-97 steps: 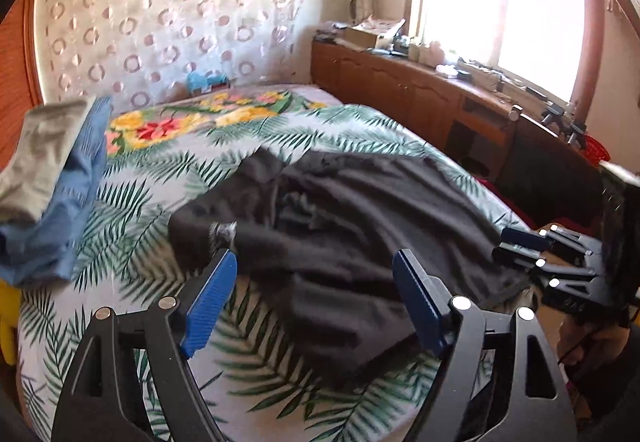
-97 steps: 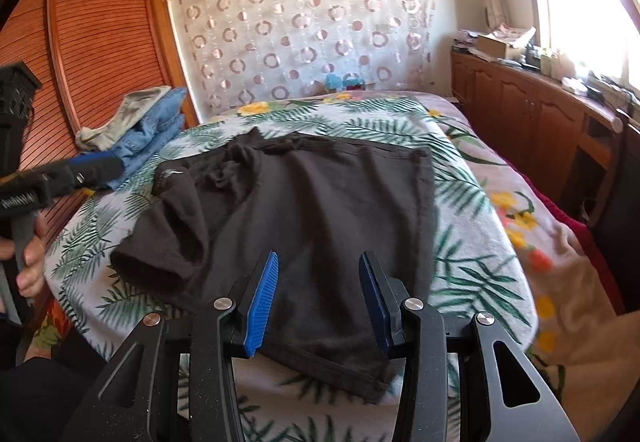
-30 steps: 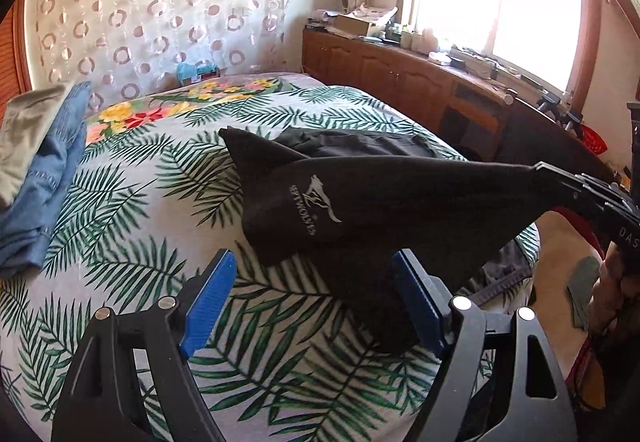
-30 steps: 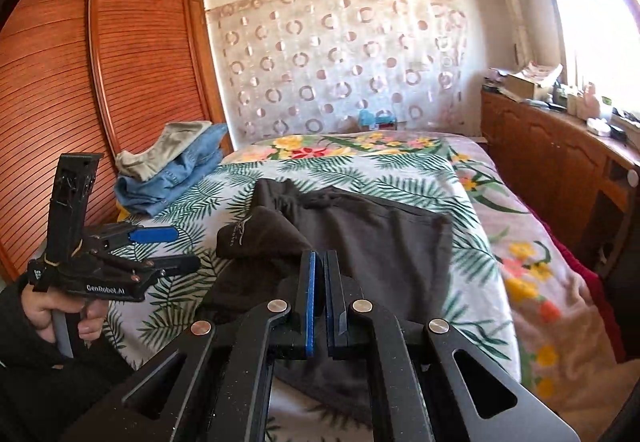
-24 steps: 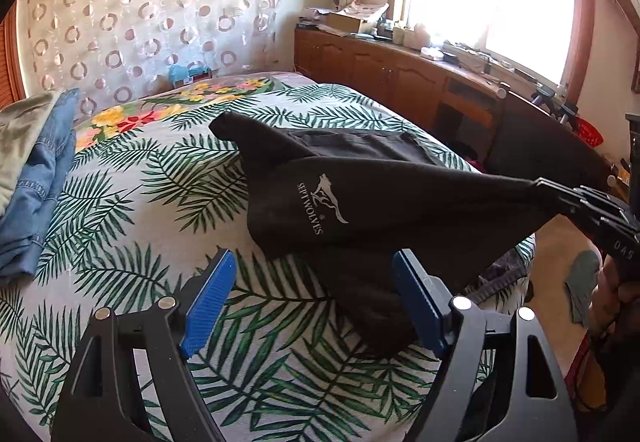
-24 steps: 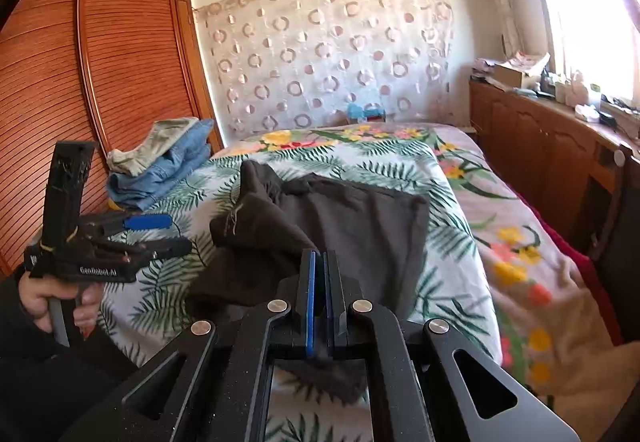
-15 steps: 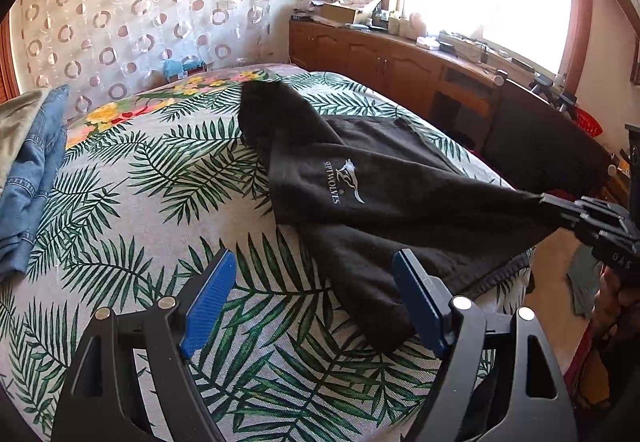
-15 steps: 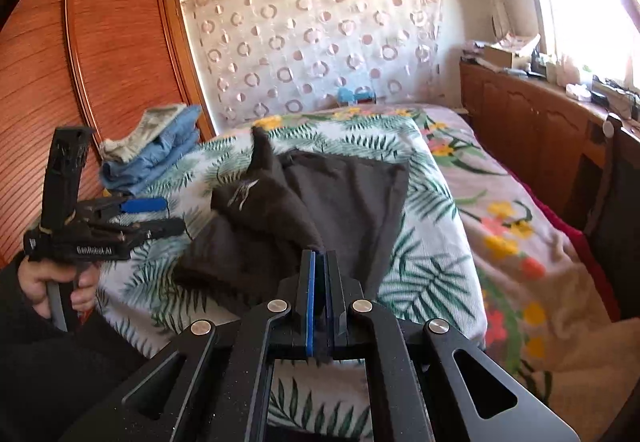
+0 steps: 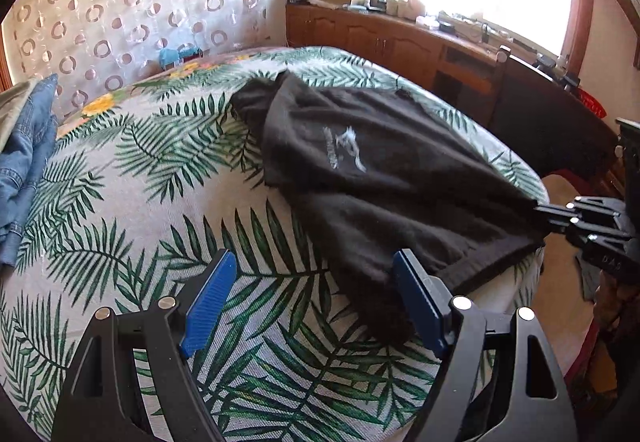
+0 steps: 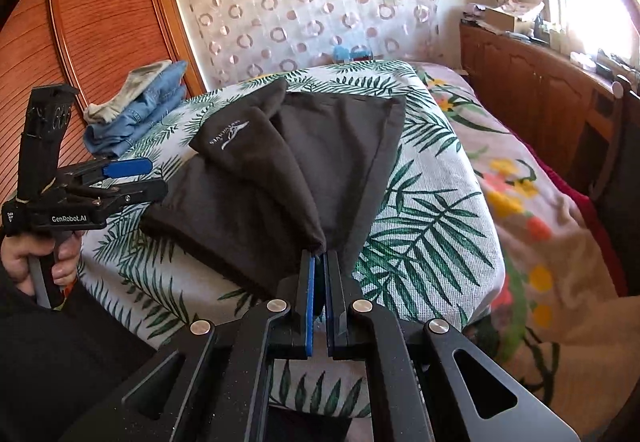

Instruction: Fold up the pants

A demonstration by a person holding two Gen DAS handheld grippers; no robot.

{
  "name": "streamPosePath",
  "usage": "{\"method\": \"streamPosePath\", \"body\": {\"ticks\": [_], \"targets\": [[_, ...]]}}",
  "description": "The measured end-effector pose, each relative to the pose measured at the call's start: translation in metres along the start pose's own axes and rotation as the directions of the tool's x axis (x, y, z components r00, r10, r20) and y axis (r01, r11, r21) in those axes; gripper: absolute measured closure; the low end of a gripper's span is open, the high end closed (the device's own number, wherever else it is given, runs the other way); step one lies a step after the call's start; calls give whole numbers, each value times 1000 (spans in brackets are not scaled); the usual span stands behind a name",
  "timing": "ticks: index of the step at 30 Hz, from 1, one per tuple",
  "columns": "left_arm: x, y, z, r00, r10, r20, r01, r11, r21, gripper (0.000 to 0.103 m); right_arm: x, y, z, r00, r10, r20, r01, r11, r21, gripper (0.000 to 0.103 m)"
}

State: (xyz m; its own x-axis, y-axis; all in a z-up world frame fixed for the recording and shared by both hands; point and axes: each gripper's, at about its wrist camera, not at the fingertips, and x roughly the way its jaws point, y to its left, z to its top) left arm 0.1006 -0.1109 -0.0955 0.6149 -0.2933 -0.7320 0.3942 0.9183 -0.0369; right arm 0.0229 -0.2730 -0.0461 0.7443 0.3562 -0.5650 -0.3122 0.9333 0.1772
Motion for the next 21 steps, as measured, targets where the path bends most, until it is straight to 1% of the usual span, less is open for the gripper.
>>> {"method": "streamPosePath", "body": {"ticks": [3, 5, 11, 16, 17, 21], "targets": [[6, 2, -4, 1000, -4, -17, 4, 1000, -6, 22, -3, -1, 5, 1000, -5, -2, 5, 1000, -1, 99], [9, 3, -6, 1000, -4, -25, 4, 1000, -9, 22, -4, 1, 5, 1000, -13, 1, 13, 1000, -24, 99], [9, 2, -8, 1000, 3, -6, -3, 1000, 0, 21, -15, 3, 8, 999, -23, 27, 24, 999, -41, 99], [9, 2, -9, 1000, 1, 4, -1, 1000, 0, 21, -28, 6, 7, 997, -30, 66, 33, 998, -45, 99], [8, 2, -10, 1000, 1, 8, -1, 1000, 0, 21, -30, 8, 9, 997, -26, 72, 30, 998, -54, 95], [8, 2, -10, 1000, -3, 11, 3, 1000, -3, 20, -23, 11, 17, 997, -29, 76, 35, 996, -84, 93]]}}
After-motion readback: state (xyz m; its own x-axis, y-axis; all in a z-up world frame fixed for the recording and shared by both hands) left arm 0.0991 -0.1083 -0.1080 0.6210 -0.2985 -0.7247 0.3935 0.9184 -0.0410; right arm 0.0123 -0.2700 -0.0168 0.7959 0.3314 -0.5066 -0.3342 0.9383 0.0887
